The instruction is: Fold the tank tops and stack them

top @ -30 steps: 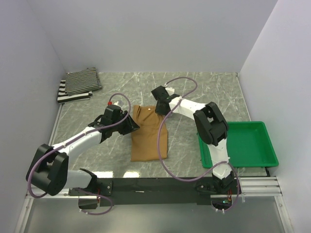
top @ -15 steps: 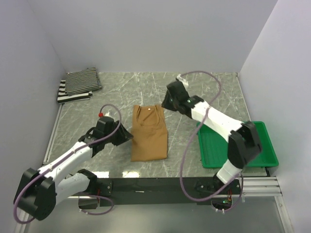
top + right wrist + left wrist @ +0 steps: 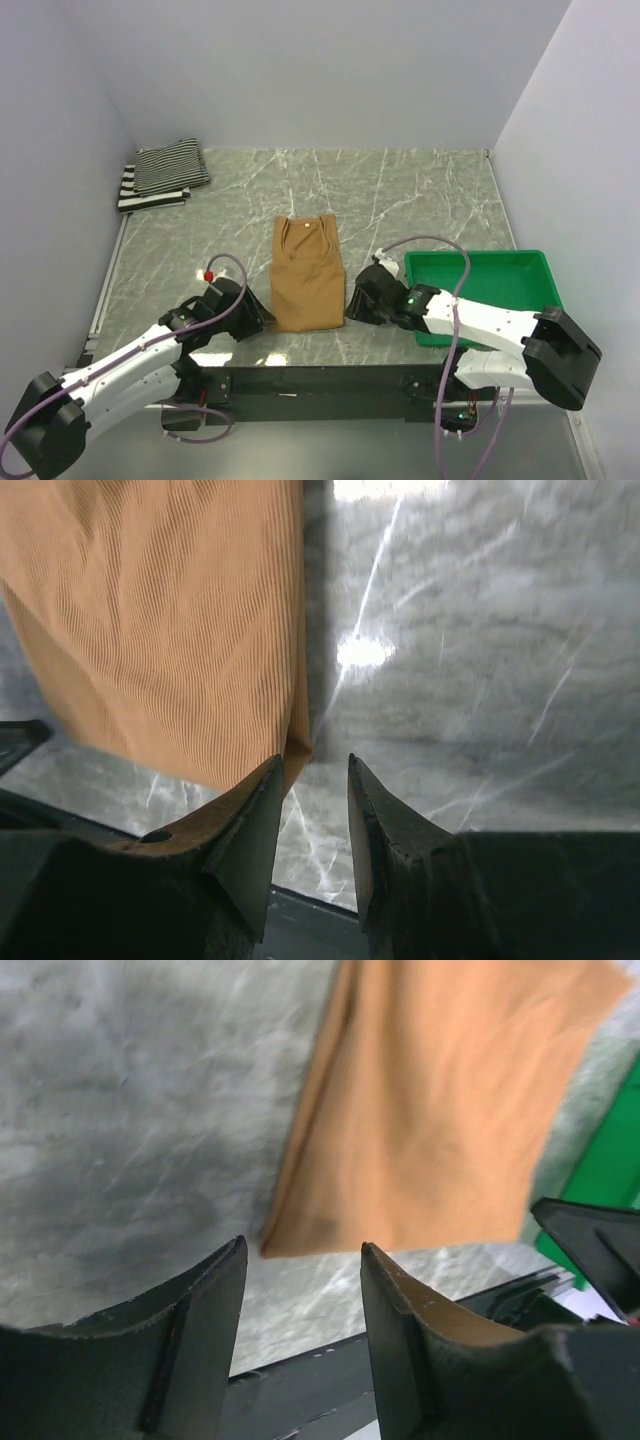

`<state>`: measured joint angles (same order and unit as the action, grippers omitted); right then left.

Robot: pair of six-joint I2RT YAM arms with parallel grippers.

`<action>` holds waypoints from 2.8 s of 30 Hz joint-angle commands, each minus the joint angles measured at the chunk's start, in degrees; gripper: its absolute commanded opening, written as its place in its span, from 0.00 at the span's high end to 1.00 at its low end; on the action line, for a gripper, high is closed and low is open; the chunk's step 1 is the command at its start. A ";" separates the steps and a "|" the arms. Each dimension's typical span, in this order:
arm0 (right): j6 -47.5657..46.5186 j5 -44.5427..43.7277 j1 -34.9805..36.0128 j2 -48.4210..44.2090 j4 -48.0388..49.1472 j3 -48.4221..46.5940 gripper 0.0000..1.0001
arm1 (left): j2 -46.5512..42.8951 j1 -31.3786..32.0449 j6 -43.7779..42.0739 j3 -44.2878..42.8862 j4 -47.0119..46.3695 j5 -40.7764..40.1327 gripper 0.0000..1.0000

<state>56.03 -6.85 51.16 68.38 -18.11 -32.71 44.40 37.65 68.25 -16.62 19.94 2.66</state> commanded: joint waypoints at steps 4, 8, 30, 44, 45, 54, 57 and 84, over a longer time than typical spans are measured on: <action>8.65 -0.78 3.07 -2.46 6.60 3.09 0.60 | 2.00 2.16 5.14 0.71 -2.10 -2.48 0.44; 11.20 -2.64 4.65 -3.86 6.95 3.70 0.60 | 1.83 2.43 6.37 0.71 -1.49 -5.11 0.44; 13.84 -0.88 7.64 5.98 10.29 7.66 0.63 | 9.47 4.19 5.49 0.98 -1.58 -6.00 0.47; 12.79 -1.85 7.73 7.47 9.67 6.34 0.85 | 13.61 6.30 4.10 0.54 -3.24 -5.64 0.81; 12.27 -2.02 7.73 7.56 9.50 5.91 0.87 | 13.87 6.38 3.39 0.19 -3.33 -5.64 0.87; 11.11 -3.16 11.14 2.39 4.68 4.50 1.00 | 8.62 8.05 -0.05 -2.81 1.14 -1.70 1.00; 12.60 -4.31 14.48 -0.61 1.33 4.41 1.00 | 4.39 10.33 1.01 -2.63 3.08 -0.72 0.99; -7.75 8.41 -9.02 0.86 -6.59 -24.58 0.99 | 16.84 -2.81 -7.34 -32.58 2.31 -1.34 0.99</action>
<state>56.69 -5.93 48.69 65.23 -28.95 -51.79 56.95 40.95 65.58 -45.76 29.63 -2.28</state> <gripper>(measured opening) 0.020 0.020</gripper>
